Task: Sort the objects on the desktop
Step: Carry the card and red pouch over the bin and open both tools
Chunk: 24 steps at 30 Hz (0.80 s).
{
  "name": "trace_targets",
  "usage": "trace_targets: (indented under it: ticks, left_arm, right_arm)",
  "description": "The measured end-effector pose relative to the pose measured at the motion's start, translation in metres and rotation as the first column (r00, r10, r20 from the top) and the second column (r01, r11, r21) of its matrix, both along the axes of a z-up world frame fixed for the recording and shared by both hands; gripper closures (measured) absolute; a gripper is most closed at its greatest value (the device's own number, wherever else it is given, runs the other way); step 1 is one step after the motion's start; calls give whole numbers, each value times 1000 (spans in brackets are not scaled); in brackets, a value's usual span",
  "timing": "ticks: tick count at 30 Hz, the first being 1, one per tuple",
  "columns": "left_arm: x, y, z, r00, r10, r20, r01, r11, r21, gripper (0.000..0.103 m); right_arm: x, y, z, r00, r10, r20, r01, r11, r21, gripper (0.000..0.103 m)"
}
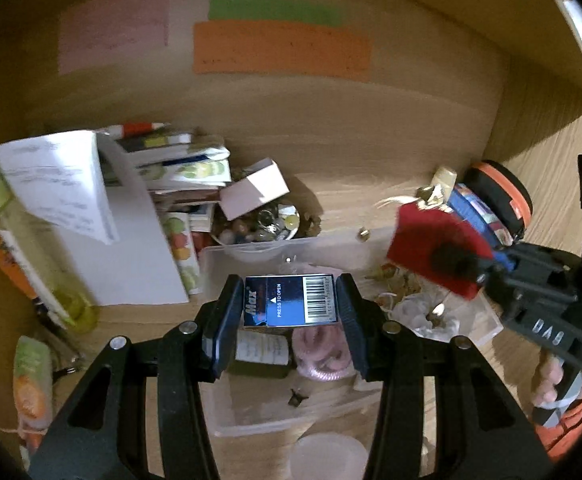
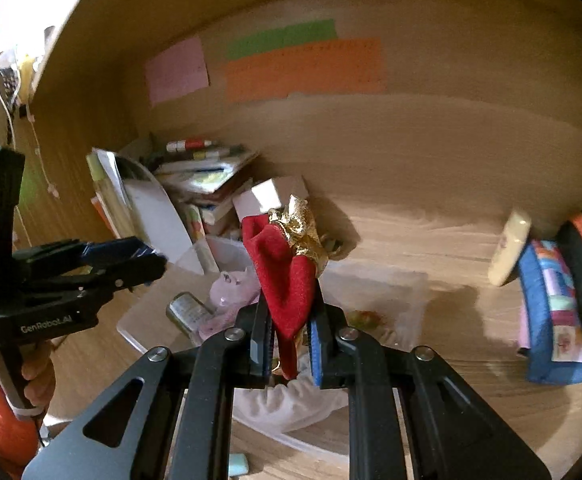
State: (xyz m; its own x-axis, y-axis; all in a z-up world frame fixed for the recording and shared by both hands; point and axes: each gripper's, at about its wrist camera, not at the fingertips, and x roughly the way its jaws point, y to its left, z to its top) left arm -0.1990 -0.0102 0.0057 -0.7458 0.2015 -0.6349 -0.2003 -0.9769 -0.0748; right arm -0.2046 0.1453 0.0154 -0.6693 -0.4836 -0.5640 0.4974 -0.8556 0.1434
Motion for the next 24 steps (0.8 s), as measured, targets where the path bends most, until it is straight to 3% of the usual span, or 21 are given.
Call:
trace_targets:
  ticks: [7, 17, 24]
  left_arm:
    - [-23, 17, -20, 999, -34, 42, 34, 999, -15, 56]
    - [-34, 29, -44, 994, -66, 87, 70, 997, -39, 56]
    - [-31, 25, -39, 994, -72, 87, 74, 997, -23, 56]
  right_arm:
    - [-16, -7, -29, 998, 4, 70, -7, 999, 34, 90]
    - [-23, -10, -44, 996, -22, 82, 15, 996, 83, 85]
    - [-21, -16, -44, 998, -26, 65, 17, 992, 125, 76]
